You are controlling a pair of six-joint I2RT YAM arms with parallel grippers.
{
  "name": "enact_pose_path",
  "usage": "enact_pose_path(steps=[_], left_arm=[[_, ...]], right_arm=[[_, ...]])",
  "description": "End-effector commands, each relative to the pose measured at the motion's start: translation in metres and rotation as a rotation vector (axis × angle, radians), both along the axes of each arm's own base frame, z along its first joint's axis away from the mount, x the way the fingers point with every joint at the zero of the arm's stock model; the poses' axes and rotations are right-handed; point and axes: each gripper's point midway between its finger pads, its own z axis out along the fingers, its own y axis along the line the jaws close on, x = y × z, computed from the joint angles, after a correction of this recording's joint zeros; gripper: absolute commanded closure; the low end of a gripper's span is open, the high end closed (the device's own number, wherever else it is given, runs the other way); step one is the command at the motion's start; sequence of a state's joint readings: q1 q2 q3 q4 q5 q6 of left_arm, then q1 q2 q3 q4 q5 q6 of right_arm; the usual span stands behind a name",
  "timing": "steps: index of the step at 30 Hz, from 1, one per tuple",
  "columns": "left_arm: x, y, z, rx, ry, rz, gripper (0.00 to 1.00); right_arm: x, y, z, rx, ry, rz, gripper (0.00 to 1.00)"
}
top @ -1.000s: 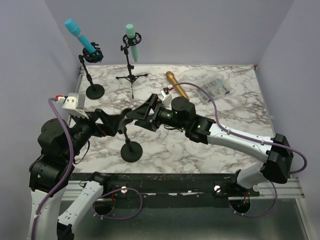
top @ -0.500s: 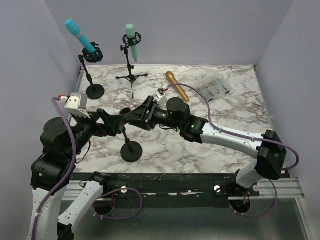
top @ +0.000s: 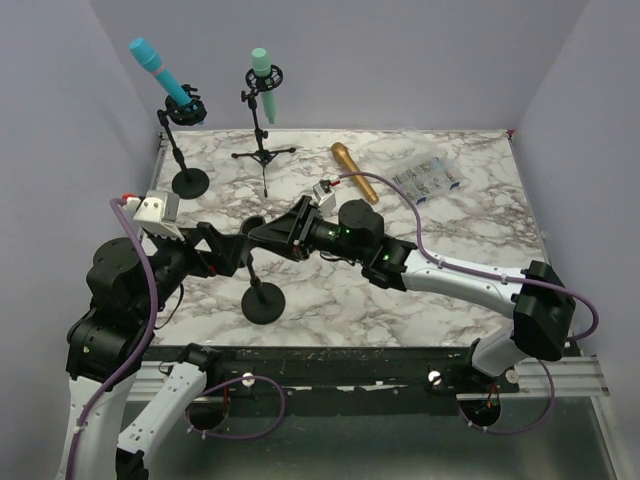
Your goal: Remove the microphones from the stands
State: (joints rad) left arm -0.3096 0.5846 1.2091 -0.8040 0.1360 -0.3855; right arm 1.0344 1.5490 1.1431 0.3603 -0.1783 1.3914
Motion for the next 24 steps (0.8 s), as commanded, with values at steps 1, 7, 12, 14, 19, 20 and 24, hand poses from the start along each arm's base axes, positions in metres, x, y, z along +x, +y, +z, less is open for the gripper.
enact_pose_path(steps=[1, 7, 12, 14, 19, 20, 24], left_arm=[[-0.003, -0.002, -0.001, -0.002, -0.02, -0.018, 0.04], [-0.003, -0.002, -0.006, -0.001, -0.012, -0.017, 0.04], [0.0, -0.003, -0.008, 0.0, -0.009, -0.017, 0.04], [0.001, -0.003, -0.008, 0.001, -0.007, -0.018, 0.04], [0.002, -0.004, -0.01, 0.001, -0.003, -0.021, 0.04], [0.003, -0.004, -0.011, 0.001, -0.001, -0.021, 0.04], [0.004, -0.005, -0.014, 0.003, 0.006, -0.022, 0.04]], right_arm=[[-0.005, -0.006, -0.071, -0.161, 0.101, -0.004, 0.64], [-0.012, -0.01, -0.11, -0.208, 0.163, 0.008, 0.64], [-0.014, -0.01, -0.142, -0.266, 0.193, 0.025, 0.64], [-0.015, -0.01, -0.153, -0.296, 0.196, 0.032, 0.64], [-0.021, -0.014, -0.179, -0.341, 0.225, 0.046, 0.64], [-0.022, -0.015, -0.183, -0.35, 0.227, 0.048, 0.64], [-0.025, -0.025, -0.204, -0.399, 0.239, 0.031, 0.63]])
